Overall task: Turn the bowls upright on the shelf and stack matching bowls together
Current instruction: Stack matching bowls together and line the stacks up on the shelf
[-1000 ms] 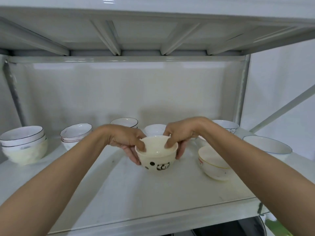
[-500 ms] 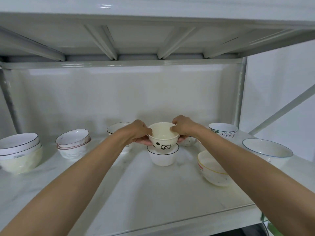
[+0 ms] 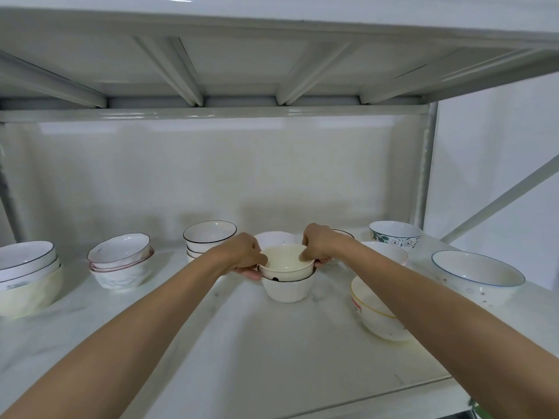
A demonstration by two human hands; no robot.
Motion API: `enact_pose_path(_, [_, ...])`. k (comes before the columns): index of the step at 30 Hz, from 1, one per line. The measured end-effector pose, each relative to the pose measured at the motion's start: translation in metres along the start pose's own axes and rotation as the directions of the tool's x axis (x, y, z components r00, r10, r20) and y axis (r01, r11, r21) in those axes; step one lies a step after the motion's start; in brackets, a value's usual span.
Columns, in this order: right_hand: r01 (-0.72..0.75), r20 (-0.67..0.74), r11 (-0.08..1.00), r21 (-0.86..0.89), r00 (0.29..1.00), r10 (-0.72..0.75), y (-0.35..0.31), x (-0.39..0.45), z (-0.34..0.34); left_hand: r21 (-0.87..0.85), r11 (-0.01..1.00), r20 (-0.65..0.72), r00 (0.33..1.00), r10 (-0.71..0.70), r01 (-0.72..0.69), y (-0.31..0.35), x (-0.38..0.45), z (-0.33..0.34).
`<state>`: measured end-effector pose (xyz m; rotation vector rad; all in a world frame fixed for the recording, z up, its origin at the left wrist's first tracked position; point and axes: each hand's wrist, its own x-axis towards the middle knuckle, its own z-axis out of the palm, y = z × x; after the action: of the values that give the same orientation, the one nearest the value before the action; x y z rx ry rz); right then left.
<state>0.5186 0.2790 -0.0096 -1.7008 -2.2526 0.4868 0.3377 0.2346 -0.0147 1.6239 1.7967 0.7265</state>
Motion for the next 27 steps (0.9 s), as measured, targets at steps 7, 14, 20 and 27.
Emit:
enact_pose_path(7, [-0.136,0.202,0.988,0.074,0.972,0.119,0.005,0.007,-0.006,0.083,0.989,0.157,0.978,-0.136,0.124,-0.001,-0.012,-0.002])
enact_pose_path(14, [-0.193,0.385,0.954,0.229,0.918,0.093,0.009,0.015,-0.008,-0.178,0.971,0.27,0.957,-0.109,0.16,-0.005,-0.006,-0.003])
enact_pose_path(20, [-0.133,0.175,0.936,0.325,0.981,0.079,-0.005,0.029,-0.032,-0.255,0.964,0.073,0.995,-0.061,0.078,0.016,0.012,-0.026])
enact_pose_path(27, [-0.023,-0.173,0.938,0.346,0.981,0.088,-0.02,0.071,-0.039,-0.35,0.931,-0.256,0.967,0.012,-0.105,0.028,0.041,-0.02])
